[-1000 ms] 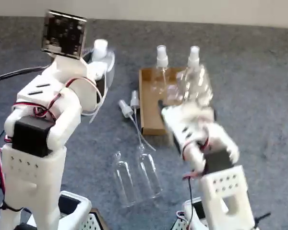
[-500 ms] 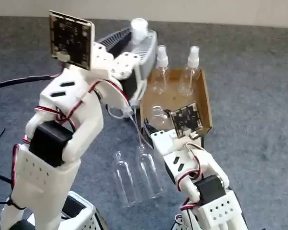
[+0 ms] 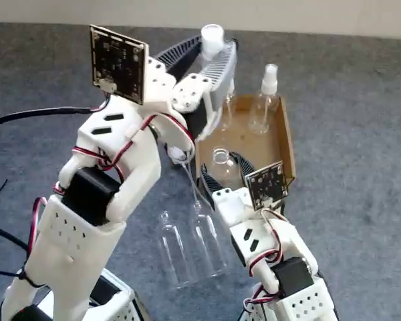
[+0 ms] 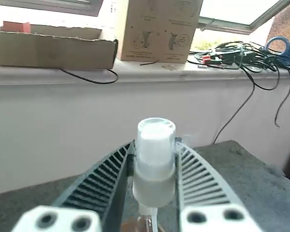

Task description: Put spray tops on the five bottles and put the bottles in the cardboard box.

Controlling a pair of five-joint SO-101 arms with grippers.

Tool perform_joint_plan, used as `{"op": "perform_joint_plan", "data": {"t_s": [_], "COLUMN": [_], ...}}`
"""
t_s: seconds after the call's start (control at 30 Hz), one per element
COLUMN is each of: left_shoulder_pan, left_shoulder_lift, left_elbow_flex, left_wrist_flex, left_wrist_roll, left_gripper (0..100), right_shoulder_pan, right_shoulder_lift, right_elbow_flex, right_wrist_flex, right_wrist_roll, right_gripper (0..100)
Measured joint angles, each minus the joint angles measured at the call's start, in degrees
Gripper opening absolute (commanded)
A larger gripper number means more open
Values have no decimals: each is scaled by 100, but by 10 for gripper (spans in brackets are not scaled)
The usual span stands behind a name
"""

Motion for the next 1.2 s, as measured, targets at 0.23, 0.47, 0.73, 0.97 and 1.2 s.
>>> {"op": "perform_joint_plan", "data": {"t_s": [0.23, 0.47, 0.73, 0.97, 1.2], "left_shoulder_pan": [396, 404, 387, 422, 431], "left_shoulder_lift": [0, 9, -79, -1002, -985], "left_elbow_flex": [176, 668, 1178, 2391, 2769], "left_wrist_flex": [0, -35, -26, 211, 35], "left_wrist_roll": [0, 0, 0, 0, 9], "left_gripper": [5, 5, 5, 5, 5], "right_shoulder_pan": [0, 0, 79, 290, 158], "right_shoulder_lift": [-18, -70, -70, -62, -70], "right_elbow_flex": [0, 0, 0, 9, 9], "right_wrist_flex": [0, 0, -747, -914, -932], "right_wrist_roll": [0, 0, 0, -422, -457], "right_gripper": [4, 4, 4, 4, 4]}}
